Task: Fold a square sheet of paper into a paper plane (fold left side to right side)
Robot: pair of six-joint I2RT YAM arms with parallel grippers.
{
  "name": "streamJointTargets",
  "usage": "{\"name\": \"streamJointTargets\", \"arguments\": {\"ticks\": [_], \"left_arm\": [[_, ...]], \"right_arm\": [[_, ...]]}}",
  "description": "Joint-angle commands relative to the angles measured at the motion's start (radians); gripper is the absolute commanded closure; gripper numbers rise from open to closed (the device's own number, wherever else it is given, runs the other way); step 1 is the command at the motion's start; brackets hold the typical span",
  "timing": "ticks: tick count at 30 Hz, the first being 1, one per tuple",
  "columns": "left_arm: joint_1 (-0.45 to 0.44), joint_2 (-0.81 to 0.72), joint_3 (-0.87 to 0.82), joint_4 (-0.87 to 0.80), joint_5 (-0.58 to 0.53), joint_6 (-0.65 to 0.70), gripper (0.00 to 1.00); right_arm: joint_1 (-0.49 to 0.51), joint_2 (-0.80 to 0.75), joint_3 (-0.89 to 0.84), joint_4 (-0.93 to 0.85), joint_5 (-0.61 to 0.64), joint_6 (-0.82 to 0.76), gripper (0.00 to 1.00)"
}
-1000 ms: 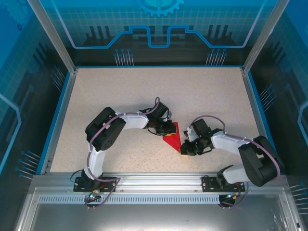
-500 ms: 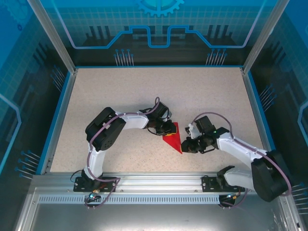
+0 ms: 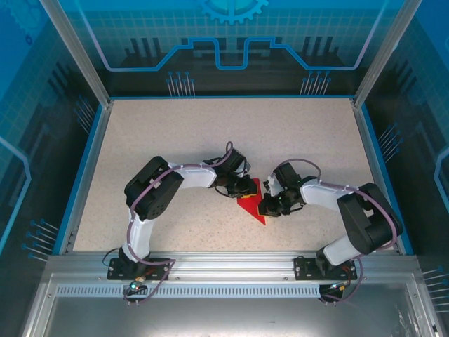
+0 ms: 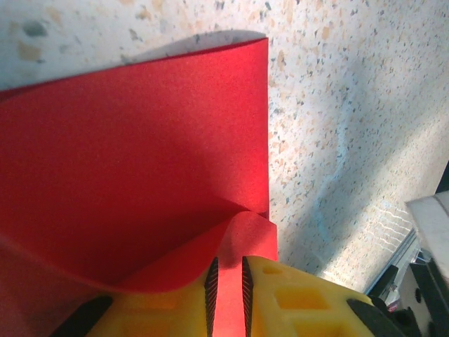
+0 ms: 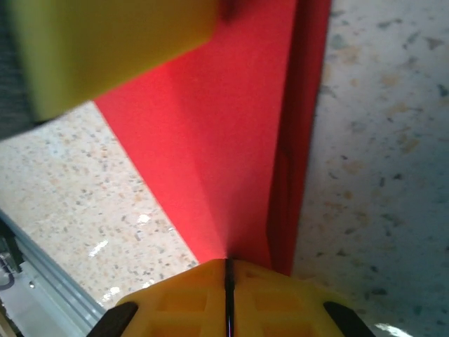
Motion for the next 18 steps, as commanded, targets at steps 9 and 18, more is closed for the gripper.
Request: {"name": "streamJointTargets", "arguments": {"ticks": [9,18], "left_arm": [[0.003,-0.024,-0.022,-0.096,-0.053,0.033,0.77],[0.002,-0.188,-0.099,-0.039,-0.049,0.049,0.74]], "right_arm": [[-0.042,0.056,-0.055,-0.055,0.105,-0.043,0.95],[-0.041,0.068,-0.044,-0.063,0.117,-0.043,1.0]]}}
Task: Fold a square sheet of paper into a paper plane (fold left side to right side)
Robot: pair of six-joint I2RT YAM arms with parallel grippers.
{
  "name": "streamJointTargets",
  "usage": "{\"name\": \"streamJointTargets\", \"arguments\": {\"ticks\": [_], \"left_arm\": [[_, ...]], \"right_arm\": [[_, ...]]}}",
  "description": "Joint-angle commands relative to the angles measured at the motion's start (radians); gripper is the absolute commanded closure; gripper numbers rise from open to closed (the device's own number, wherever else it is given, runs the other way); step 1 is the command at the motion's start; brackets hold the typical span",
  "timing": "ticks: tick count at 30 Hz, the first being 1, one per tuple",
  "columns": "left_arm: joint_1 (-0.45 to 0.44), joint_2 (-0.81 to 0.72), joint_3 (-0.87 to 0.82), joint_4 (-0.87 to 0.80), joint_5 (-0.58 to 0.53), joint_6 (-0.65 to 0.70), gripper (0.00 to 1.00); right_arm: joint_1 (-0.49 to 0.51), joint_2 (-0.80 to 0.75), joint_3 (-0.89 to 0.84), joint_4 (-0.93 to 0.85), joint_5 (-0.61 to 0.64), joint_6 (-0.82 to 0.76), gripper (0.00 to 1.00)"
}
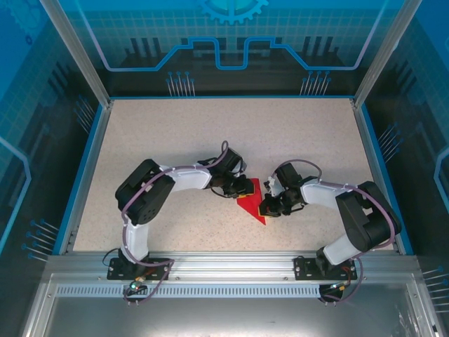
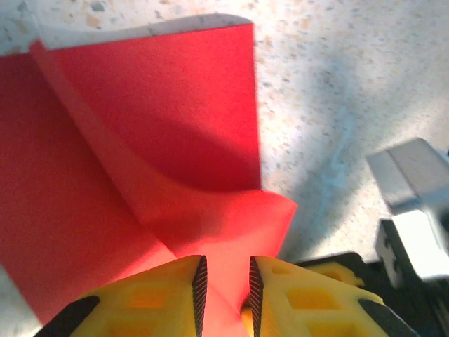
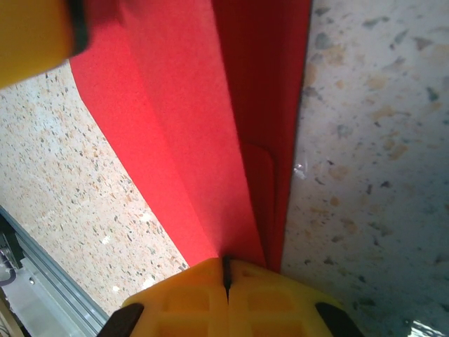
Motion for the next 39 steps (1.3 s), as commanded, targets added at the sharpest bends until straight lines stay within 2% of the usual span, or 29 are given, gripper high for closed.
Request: {"name": "streamJointTargets", "arguments": {"ticks": [1,13,26,31,39], "left_arm": [[0.0,-0.066,-0.037,-0.011,-0.008,0.043,0.75],[-0.068,-0.014,-0.092,0.188,0.101,-0.006,0.82],[-0.075,0.052,-0.086,0.172,0.08,-0.019,0.84],[-0.073,0.078,-0.063,0.113,0.031,0.01,0.84],[-0.028,0.1,-0.028,0.034,-0.011,0.049,0.84]], "right_arm": [[-0.017,0.055,-0.033,-0.074,0.135,-0.012,1.0],[-0.016,0.074,-0.021,-0.079,0.124,-0.022,1.0],[-0.014,0.079,-0.02,-0.081,0.122,-0.024,1.0],[-0.015,0.084,-0.02,-0.085,0.124,-0.022,1.0],[-0.013,0.087,-0.02,-0.091,0.131,-0.021,1.0]]}}
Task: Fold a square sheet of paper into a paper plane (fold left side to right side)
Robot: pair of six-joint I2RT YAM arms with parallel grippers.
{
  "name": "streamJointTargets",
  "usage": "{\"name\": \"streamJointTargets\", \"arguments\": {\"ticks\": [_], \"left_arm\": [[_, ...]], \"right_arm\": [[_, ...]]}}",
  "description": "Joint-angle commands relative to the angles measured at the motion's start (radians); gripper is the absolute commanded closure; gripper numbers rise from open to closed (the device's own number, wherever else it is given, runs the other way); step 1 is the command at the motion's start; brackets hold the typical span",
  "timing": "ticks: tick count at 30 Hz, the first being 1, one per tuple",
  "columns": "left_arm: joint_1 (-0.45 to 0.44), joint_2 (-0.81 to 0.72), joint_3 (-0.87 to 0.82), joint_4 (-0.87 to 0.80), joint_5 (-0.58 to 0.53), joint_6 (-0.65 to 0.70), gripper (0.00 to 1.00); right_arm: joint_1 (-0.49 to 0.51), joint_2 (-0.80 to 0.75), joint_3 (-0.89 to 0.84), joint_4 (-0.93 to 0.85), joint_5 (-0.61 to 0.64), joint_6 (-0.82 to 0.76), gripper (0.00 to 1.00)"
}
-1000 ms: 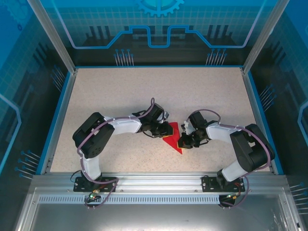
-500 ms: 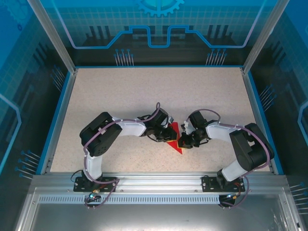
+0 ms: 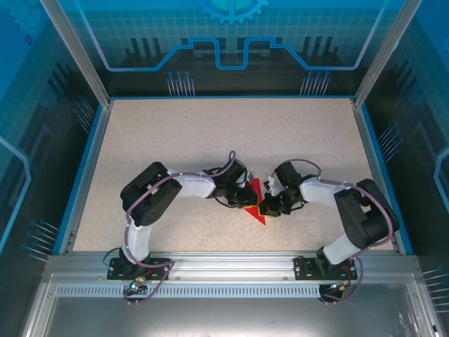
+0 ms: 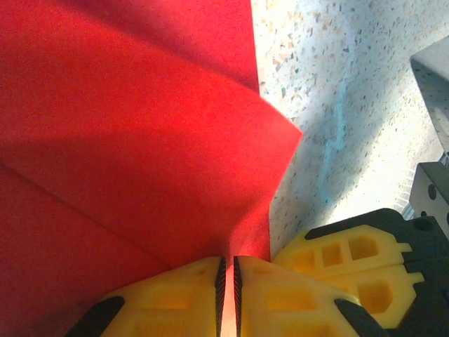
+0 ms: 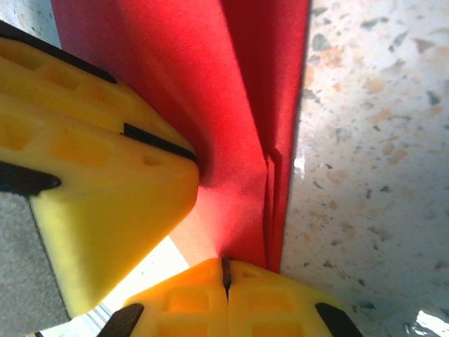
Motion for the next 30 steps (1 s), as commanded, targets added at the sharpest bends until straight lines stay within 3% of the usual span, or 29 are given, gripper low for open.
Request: {"name": "streamJointTargets", "arguments": {"ticks": [1,22,30], "left_arm": [[0.045,0.035,0.021,-0.076,-0.075,0.046,0.85],[0.242,0.071,0.122,-0.184,-0.143,0.234,0.85],[0.249,-0.039,0.072,-0.171,-0.118,0.239,0.85]], "right_arm": [[-0.007,0.061,-0.04,-0.066,0.145,-0.013,1.0],[-0.003,0.06,-0.039,-0.072,0.139,-0.018,1.0],[-0.002,0.063,-0.036,-0.071,0.137,-0.019,1.0]]}}
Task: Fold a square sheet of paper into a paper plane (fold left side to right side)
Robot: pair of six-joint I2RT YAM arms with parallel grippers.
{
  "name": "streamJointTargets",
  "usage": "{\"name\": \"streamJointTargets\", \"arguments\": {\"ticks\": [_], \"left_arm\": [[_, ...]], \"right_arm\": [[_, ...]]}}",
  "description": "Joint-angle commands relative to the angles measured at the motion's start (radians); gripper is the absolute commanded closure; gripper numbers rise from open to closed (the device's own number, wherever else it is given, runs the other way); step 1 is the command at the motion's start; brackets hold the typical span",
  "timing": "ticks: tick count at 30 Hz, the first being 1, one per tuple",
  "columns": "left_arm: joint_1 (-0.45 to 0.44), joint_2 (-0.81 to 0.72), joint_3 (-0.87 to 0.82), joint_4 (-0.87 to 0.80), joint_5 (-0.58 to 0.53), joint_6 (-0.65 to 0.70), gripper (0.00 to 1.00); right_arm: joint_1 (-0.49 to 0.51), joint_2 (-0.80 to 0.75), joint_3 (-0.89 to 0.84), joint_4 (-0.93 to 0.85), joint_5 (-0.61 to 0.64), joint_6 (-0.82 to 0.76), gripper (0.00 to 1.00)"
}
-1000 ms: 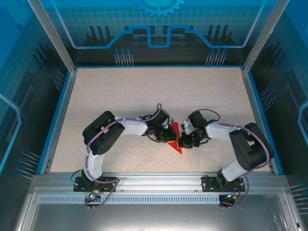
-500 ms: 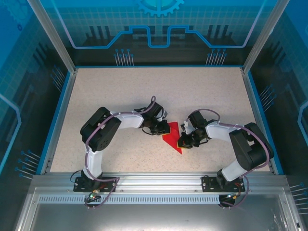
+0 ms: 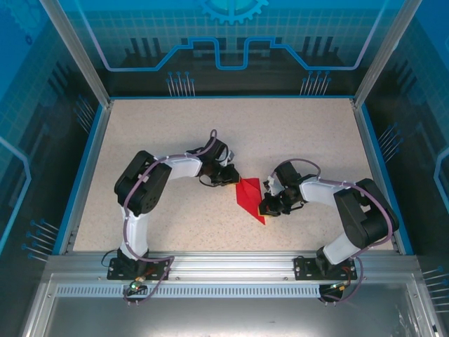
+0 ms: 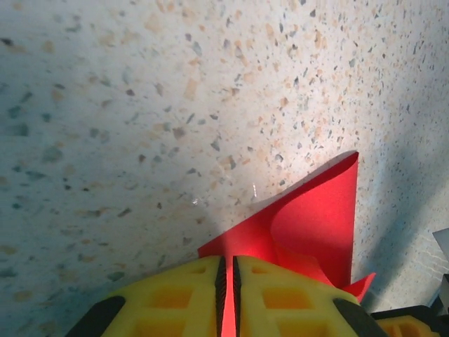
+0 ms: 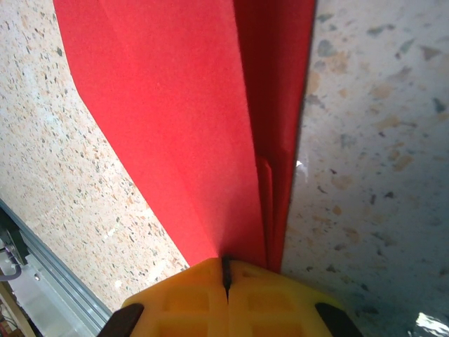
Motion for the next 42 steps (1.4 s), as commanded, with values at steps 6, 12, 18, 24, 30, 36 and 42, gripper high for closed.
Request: {"name": "streamJointTargets", "arguments": {"ticks": [6,12,18,24,30,36,42], "left_arm": [[-0.078,-0.162,-0.145,0.102,-0.011,-0.03,0.84],[-0.151,-0.116,-0.13,0.18,0.023,-0.069,0.84],[-0.159,-0.032,-0.064,0.174,0.025,-0.052,0.85],[-0.151,0.013,-0.016,0.14,0.021,-0.018,0.85],[-0.123,0.04,-0.003,0.127,0.012,-0.013,0.85],[-0.117,0.045,-0.017,0.137,-0.003,0.004,0.85],[-0.104,0.061,-0.04,0.158,-0.03,0.026,0.85]], "right_arm": [[0.0,0.067,-0.034,-0.071,0.139,-0.017,1.0],[0.0,0.072,-0.031,-0.073,0.136,-0.018,1.0],[0.002,0.073,-0.028,-0.076,0.137,-0.021,1.0],[0.003,0.072,-0.027,-0.077,0.137,-0.022,1.0],[0.003,0.072,-0.026,-0.08,0.139,-0.022,1.0],[0.003,0.072,-0.026,-0.081,0.138,-0.023,1.0],[0.003,0.07,-0.029,-0.081,0.141,-0.02,1.0]]}}
